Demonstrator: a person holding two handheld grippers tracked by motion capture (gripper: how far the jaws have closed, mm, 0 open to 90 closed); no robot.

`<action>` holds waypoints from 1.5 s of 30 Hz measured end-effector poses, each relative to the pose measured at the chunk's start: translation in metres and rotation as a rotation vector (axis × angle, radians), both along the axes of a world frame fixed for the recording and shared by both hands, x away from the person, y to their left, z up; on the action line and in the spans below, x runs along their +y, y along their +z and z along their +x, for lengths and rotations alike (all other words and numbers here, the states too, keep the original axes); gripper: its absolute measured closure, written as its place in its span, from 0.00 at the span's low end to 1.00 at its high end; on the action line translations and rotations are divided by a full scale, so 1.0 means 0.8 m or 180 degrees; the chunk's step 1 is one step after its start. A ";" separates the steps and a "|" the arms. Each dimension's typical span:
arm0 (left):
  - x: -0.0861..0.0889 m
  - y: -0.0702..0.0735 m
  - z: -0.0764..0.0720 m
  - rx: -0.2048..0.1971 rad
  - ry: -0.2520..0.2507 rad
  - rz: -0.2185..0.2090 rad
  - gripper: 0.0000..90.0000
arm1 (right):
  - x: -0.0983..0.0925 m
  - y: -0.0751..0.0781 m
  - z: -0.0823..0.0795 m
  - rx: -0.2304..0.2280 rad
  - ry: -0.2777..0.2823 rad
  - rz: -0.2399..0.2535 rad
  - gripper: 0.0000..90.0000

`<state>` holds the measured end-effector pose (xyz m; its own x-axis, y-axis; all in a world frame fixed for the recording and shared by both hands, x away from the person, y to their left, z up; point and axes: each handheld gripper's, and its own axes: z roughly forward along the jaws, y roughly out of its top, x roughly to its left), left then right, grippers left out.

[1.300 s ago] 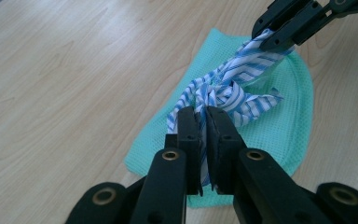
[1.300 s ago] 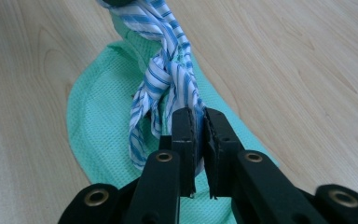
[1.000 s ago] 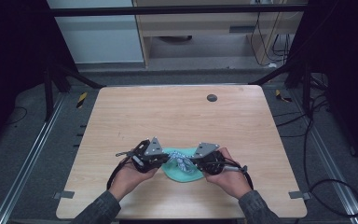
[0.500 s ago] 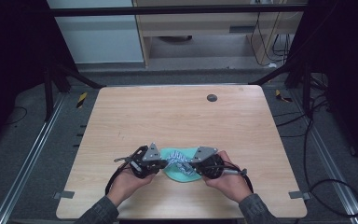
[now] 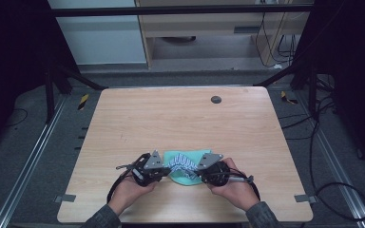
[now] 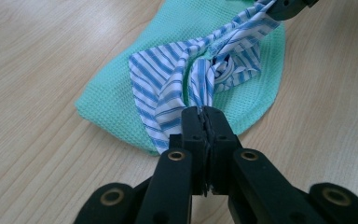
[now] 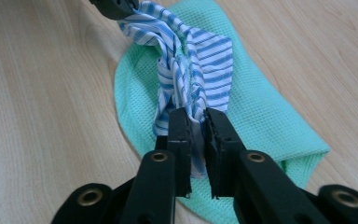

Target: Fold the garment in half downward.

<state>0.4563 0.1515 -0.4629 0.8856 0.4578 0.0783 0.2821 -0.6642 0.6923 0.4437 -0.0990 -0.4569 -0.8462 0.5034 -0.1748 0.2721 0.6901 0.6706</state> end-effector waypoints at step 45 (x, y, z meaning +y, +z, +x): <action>0.003 -0.025 0.014 0.0035 0.0162 0.0088 1.00 | -0.003 -0.025 -0.002 0.0084 -0.0009 -0.0041 0.95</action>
